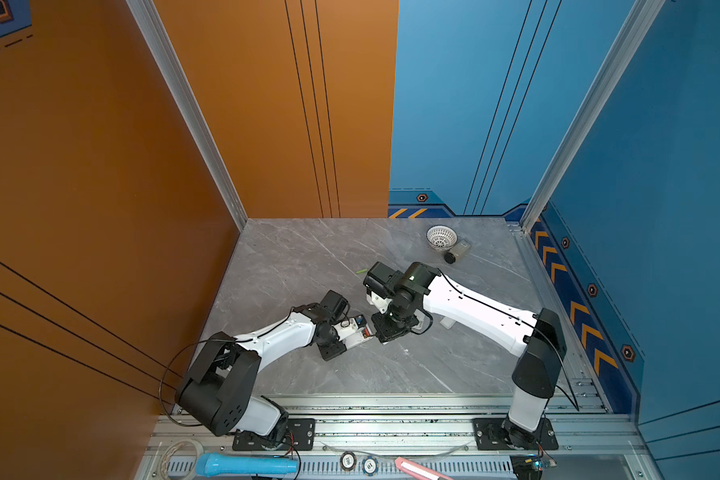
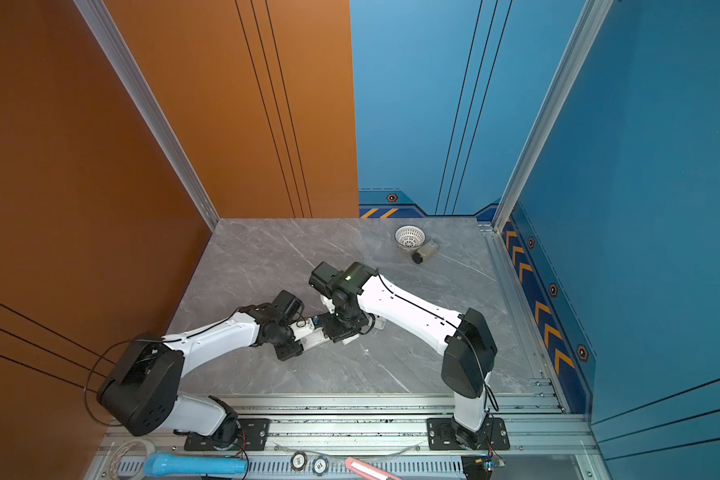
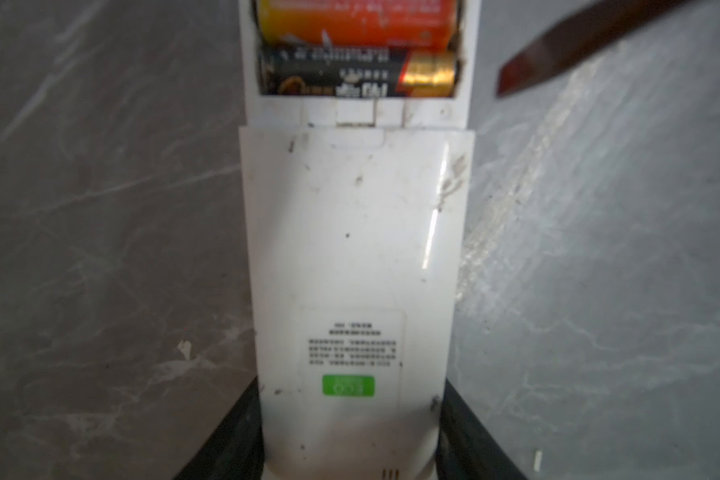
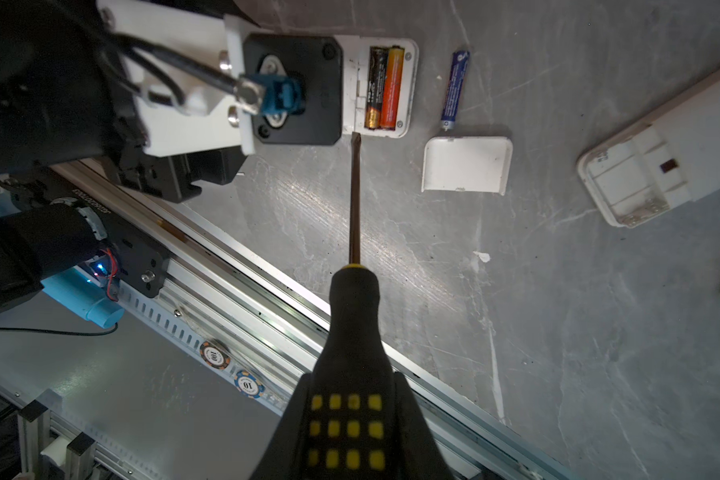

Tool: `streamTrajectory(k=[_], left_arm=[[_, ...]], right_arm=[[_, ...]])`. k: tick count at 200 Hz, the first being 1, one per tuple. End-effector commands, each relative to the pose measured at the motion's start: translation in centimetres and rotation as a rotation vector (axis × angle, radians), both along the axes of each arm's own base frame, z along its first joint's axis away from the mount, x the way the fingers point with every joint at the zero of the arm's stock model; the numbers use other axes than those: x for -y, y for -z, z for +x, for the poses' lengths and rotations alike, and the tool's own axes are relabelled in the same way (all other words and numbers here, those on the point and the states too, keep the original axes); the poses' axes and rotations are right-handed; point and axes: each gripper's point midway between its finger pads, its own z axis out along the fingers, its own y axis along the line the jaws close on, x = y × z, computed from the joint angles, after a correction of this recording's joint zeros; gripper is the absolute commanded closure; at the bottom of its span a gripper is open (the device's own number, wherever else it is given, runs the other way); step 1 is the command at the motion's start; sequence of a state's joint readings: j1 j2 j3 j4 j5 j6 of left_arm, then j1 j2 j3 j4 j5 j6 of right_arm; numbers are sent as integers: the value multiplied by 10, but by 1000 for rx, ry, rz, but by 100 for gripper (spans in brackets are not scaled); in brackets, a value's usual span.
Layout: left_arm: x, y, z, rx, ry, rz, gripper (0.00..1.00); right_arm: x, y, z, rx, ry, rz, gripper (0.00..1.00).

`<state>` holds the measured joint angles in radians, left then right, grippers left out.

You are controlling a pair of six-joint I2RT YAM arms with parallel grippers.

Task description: Unload the batteries from the remote control

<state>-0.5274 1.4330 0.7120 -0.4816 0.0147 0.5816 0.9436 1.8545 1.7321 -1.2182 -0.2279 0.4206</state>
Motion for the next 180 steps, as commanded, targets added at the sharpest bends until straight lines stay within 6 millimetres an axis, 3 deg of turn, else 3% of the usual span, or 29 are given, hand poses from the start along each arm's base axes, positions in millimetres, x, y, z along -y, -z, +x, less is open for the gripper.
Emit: streamTrajectory(k=[1,37,101,158,180], left_arm=[[-5,12,-16,-9,46,32,61],[-1,10,-24,10,109,31,68],[4,16,-27,-8,142,70,79],[2,16,-27,-3,147,92,86],[2,17,-26,-2,146,96,87]], right_arm=[[8,0,4,23,-44,-65,100],[8,-5,12,60,-74,-102,100],[5,1,-1,5,-122,-96,100],[23,5,-1,-5,-99,-178,100],[21,5,-2,-18,-101,-168,100]])
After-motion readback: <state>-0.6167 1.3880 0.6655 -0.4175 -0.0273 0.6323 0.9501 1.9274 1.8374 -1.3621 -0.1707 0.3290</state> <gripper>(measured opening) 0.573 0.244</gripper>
